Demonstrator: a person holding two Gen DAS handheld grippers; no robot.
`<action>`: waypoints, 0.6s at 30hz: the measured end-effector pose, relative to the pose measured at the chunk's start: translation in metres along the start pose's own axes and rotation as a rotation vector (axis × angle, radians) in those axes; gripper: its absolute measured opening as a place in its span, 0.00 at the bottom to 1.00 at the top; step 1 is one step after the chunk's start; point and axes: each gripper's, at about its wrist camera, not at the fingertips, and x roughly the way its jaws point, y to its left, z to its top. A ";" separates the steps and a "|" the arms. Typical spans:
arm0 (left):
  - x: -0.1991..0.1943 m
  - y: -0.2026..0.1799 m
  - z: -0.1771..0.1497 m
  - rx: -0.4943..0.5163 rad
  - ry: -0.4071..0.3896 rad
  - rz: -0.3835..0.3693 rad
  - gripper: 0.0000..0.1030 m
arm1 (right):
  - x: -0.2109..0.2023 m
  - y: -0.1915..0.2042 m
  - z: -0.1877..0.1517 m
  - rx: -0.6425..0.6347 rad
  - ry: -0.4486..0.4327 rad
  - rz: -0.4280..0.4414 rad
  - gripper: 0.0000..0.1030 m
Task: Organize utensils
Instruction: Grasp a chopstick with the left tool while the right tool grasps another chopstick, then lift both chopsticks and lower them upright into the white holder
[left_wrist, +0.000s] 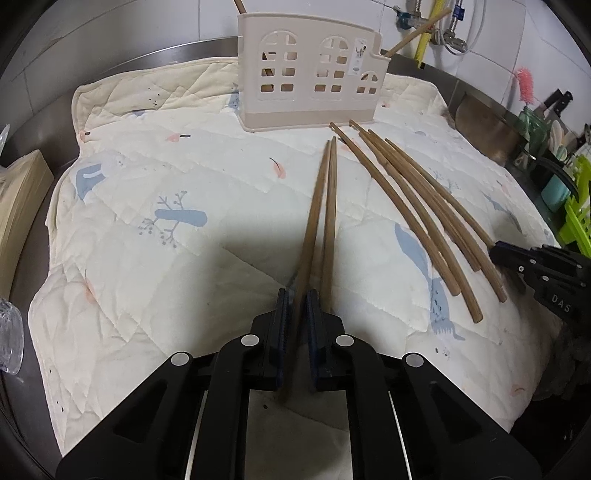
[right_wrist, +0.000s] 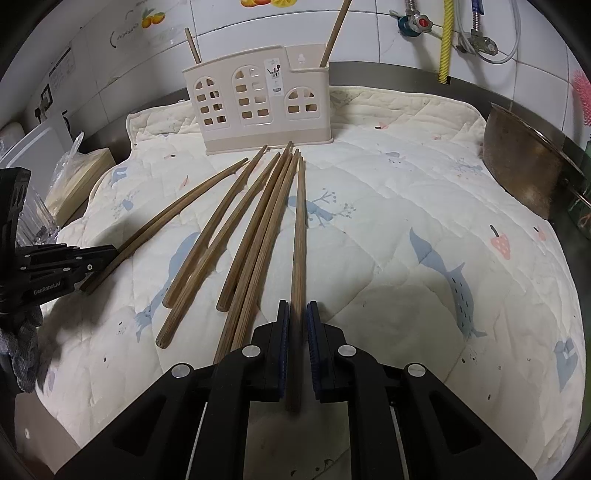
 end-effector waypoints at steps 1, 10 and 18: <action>-0.002 0.000 0.001 -0.007 -0.009 -0.007 0.06 | -0.001 0.000 0.000 0.002 -0.003 0.001 0.07; -0.040 -0.005 0.013 0.001 -0.111 -0.015 0.05 | -0.031 -0.001 0.013 -0.003 -0.103 -0.015 0.07; -0.080 -0.006 0.040 0.002 -0.224 -0.018 0.05 | -0.067 0.005 0.055 -0.024 -0.247 -0.010 0.07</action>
